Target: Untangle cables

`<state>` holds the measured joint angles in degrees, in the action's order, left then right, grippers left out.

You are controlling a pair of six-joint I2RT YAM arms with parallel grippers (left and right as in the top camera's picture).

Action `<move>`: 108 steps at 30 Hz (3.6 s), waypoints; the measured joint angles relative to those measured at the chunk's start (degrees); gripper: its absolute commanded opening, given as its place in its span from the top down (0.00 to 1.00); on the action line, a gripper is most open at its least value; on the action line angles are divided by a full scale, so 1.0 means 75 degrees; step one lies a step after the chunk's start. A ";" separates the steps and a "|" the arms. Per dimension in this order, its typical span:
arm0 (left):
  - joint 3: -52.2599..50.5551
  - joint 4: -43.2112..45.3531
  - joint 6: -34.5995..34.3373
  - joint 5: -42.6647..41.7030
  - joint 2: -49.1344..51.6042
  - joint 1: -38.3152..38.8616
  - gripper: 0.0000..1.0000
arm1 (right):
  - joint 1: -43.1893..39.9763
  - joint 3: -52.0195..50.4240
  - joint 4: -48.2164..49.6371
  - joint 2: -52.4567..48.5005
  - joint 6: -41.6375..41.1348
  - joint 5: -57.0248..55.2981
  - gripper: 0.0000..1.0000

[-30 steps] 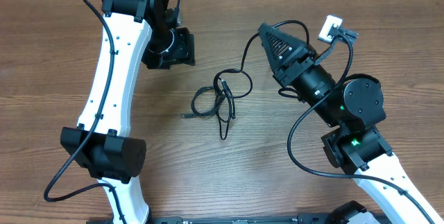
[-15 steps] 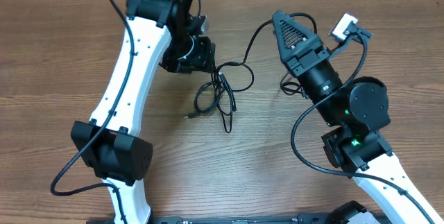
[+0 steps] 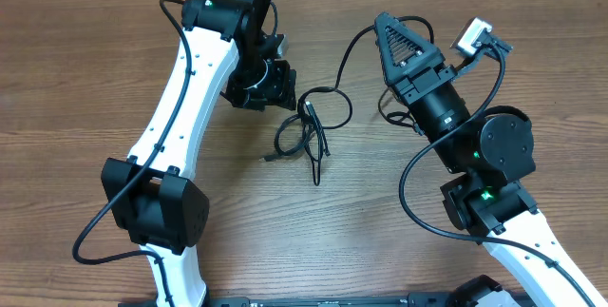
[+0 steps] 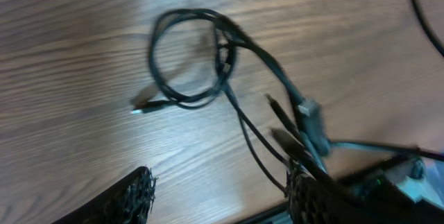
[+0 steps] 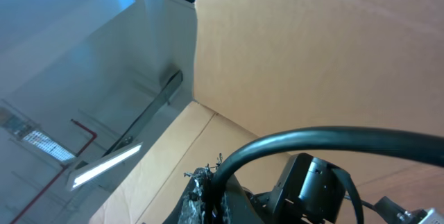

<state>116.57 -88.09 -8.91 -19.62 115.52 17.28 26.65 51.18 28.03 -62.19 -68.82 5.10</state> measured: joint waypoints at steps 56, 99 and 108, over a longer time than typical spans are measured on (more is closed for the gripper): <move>0.0000 0.0909 -0.0962 0.0679 0.0000 0.0498 0.37 | 0.0000 0.0000 -0.0102 -0.0003 -0.1020 -0.0332 0.96; -0.0326 0.1594 -0.3098 0.3628 0.0000 0.0286 0.35 | 0.0003 0.0003 -0.0108 -0.0015 -0.0985 0.0493 0.96; -0.0341 0.1571 -0.3171 0.3617 0.0000 0.0265 0.32 | 0.0000 -0.0044 -0.1483 -0.0306 0.0988 0.0828 0.96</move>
<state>114.02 -76.31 -32.69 7.51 115.52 19.27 26.65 50.85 16.91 -64.49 -61.41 11.31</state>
